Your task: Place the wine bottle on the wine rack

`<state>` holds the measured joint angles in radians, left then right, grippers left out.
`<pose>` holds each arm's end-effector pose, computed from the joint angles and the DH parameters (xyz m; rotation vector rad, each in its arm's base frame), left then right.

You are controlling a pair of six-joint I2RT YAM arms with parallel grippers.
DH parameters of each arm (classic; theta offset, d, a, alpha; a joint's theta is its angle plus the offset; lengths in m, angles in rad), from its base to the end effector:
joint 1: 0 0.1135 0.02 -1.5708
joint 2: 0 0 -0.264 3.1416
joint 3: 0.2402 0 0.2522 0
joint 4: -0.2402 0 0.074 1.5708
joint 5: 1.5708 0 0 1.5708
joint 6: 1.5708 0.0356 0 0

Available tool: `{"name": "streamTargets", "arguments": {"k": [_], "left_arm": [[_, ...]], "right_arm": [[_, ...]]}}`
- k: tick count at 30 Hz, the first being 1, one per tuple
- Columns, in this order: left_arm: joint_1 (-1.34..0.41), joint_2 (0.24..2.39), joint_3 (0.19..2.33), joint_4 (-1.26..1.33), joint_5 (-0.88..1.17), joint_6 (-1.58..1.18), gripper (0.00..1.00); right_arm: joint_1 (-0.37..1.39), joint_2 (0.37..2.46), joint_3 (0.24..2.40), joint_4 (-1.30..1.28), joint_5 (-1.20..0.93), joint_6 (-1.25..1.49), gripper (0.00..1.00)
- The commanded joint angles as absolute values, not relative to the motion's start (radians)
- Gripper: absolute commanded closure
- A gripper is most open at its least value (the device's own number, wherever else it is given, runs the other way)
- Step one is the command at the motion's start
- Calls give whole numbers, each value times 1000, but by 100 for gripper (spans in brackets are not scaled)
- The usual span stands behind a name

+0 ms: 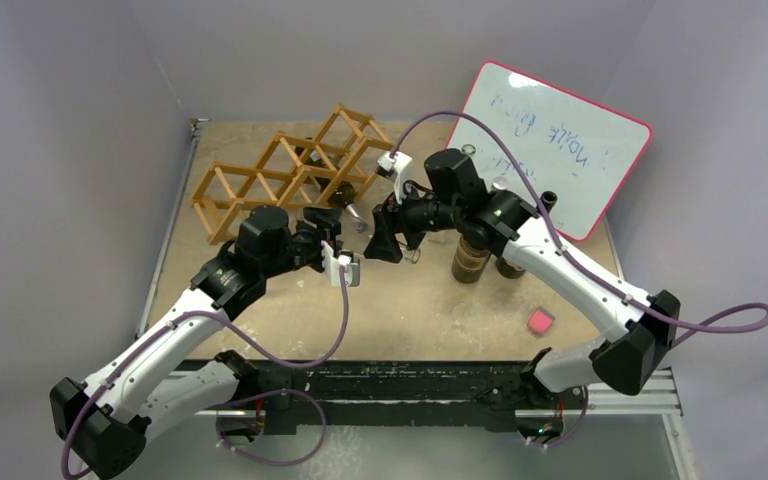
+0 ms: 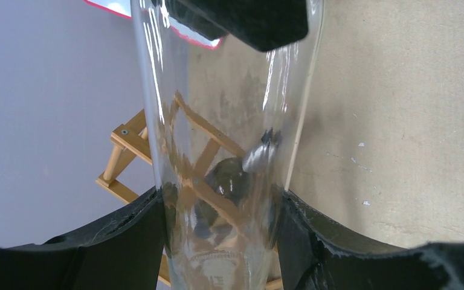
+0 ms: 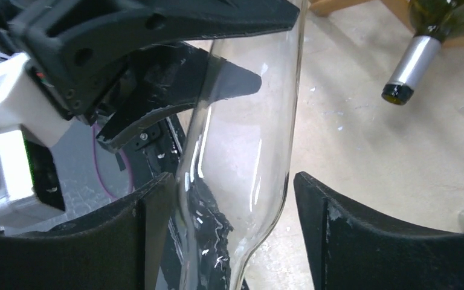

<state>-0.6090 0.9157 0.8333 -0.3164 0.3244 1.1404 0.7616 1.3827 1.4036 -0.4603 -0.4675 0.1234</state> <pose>0.1637 -0.1280 0.3206 1.6208 1.0803 0.0318 0.2133 0.2255 0.3929 -0.9555 1.8852 1.0178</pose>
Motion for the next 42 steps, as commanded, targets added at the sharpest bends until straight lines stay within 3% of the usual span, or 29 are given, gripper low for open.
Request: {"name": "streamTargets", "arguments": {"k": [1,4,9,12,17,18,20,32,42], "left_arm": [[-607,883,874,-221,331,1170,100],[-607,883,873,-222,322,1173,100],[-607,882,883,-230,278,1172,100],[-607,879,881,-231,276,1161,93],[-607,871,870,-230,264,1134,60],[-608,869,867,-231,263,1130,43],[-607,865,865,-247,263,1128,33],[-607,820,856,-239,256,1043,19],[-607,676,872,23,134,725,13]], "right_arm": [[767,1389,1399,-435,-505,136,30],[767,1398,1400,-437,-511,141,45],[767,1402,1410,-423,-476,161,84],[769,1387,1405,-398,-434,184,100],[768,1347,1396,-358,-358,208,100],[768,1336,1395,-354,-340,210,100],[768,1314,1390,-345,-303,214,100],[767,1235,1359,-324,-193,239,100],[769,1216,1275,-317,-215,219,100]]}}
